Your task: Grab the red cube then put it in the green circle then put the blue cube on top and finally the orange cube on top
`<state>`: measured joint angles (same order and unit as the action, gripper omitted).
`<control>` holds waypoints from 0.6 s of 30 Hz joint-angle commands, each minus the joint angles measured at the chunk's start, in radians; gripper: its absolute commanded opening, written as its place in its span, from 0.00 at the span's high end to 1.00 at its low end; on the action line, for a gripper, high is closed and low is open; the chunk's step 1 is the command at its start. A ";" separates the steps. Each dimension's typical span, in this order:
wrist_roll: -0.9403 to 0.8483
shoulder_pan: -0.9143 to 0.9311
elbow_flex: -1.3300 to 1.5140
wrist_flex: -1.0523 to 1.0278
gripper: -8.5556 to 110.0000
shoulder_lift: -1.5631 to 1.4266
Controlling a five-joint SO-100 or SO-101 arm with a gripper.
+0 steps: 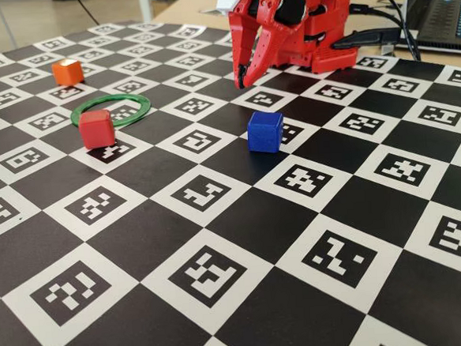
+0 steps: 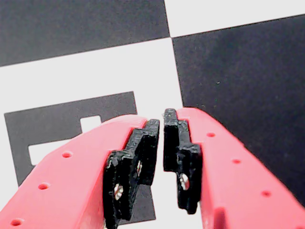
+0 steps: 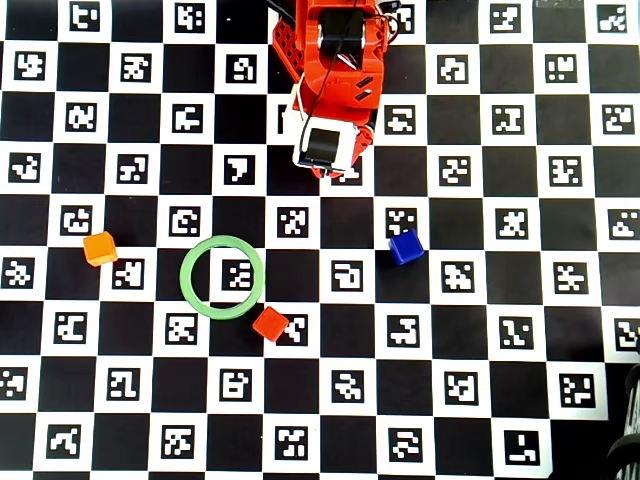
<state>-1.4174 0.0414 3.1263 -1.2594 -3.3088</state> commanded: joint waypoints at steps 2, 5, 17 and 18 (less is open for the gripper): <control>-0.002 -0.015 0.043 -0.097 0.97 -0.051; -0.015 -0.018 0.043 -0.097 0.97 -0.051; 0.212 -0.011 -0.244 -0.051 0.97 0.127; 0.222 -0.014 -0.285 -0.055 0.97 0.156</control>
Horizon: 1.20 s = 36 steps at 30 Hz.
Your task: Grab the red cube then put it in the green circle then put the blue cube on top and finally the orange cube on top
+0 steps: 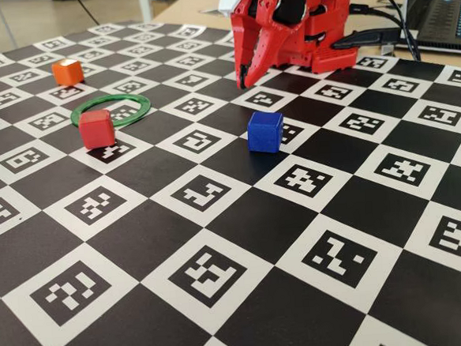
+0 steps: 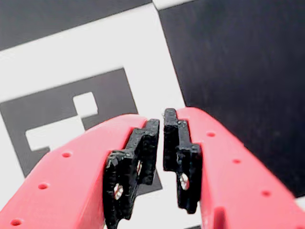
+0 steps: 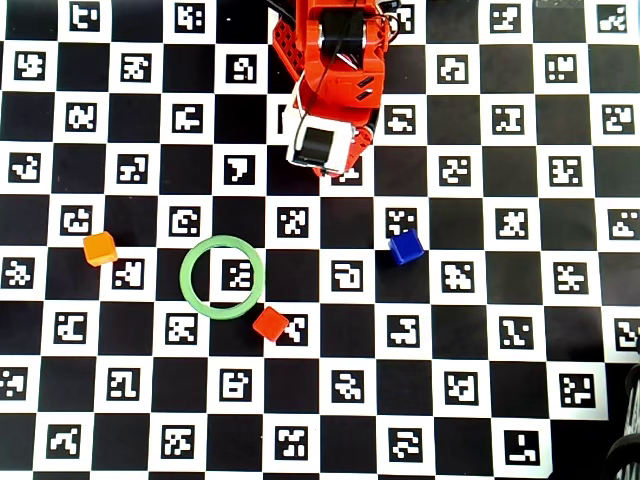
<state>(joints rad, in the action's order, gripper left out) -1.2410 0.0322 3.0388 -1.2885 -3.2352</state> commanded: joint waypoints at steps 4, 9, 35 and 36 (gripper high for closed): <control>0.117 -0.015 -0.345 -0.028 0.97 0.195; 0.252 -0.026 -0.526 -0.012 0.97 0.353; 1.022 0.060 -1.657 -0.314 0.88 1.483; 1.026 0.064 -1.678 -0.319 0.87 1.503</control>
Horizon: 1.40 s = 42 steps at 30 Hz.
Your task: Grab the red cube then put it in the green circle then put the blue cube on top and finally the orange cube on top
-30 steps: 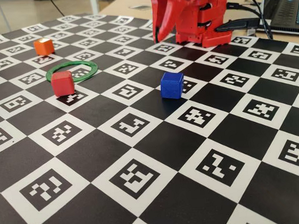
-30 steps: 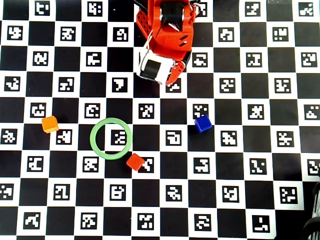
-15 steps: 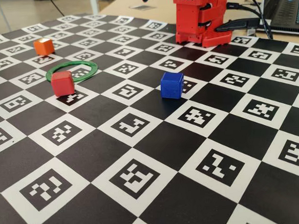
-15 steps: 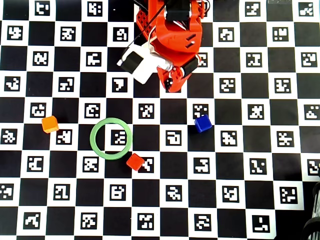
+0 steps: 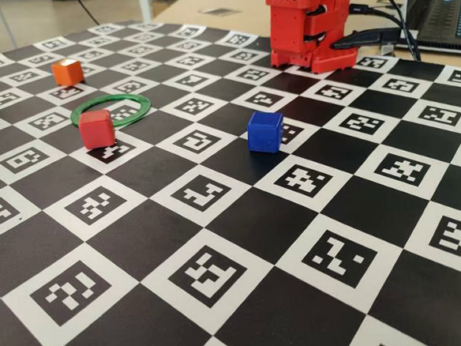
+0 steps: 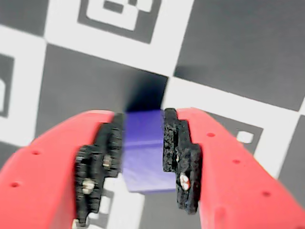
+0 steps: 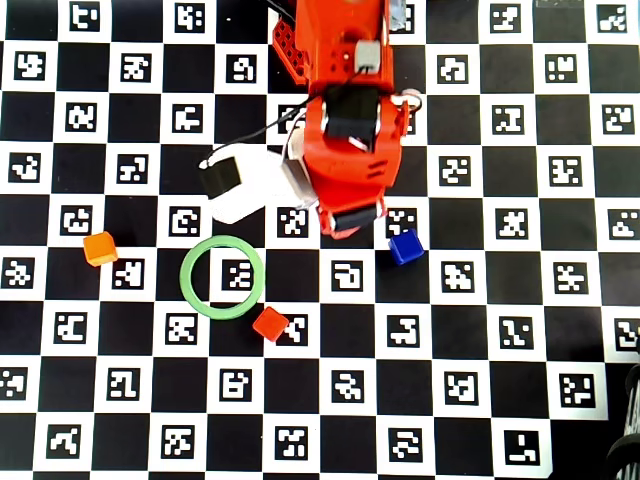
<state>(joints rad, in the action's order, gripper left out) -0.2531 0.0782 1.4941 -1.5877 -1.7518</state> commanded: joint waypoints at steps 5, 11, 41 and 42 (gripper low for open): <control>0.092 0.051 -0.227 -0.028 0.76 0.132; 0.179 0.074 -0.318 -0.020 0.63 0.259; 0.184 0.153 -0.302 0.285 0.53 0.626; 0.183 0.153 -0.295 0.296 0.53 0.632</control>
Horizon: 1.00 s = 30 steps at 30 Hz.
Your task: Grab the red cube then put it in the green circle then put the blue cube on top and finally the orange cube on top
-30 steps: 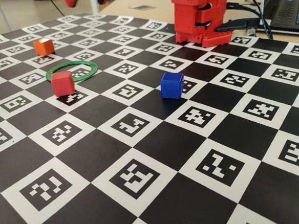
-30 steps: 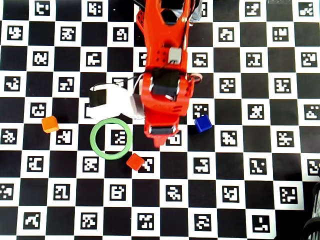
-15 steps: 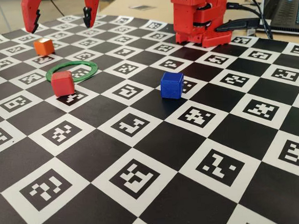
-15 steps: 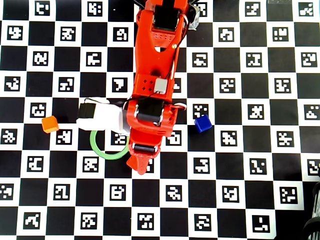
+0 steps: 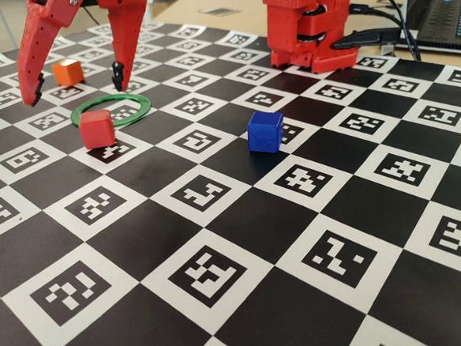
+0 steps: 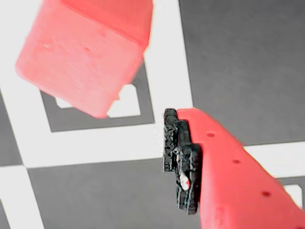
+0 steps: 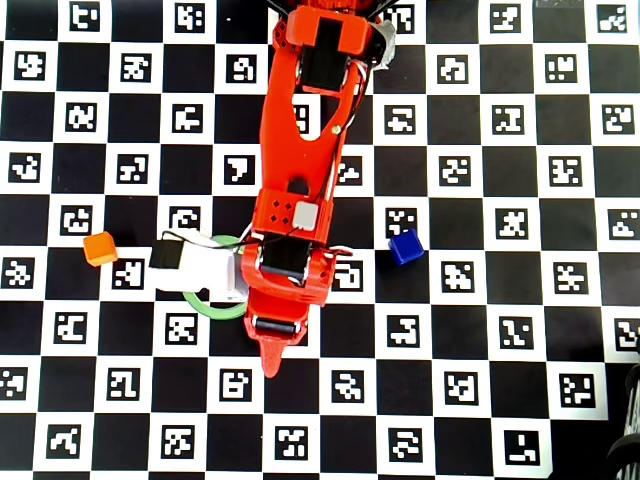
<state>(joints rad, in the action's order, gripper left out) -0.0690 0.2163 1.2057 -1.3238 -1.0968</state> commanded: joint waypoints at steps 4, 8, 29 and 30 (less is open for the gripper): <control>-0.009 0.017 0.012 0.052 0.53 0.003; -0.015 0.017 0.040 0.081 0.53 0.017; 0.107 0.011 0.063 0.120 0.53 0.040; 0.120 0.009 0.063 0.120 0.53 0.040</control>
<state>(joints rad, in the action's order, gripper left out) 0.0215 0.2224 1.2885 -1.2088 -1.0170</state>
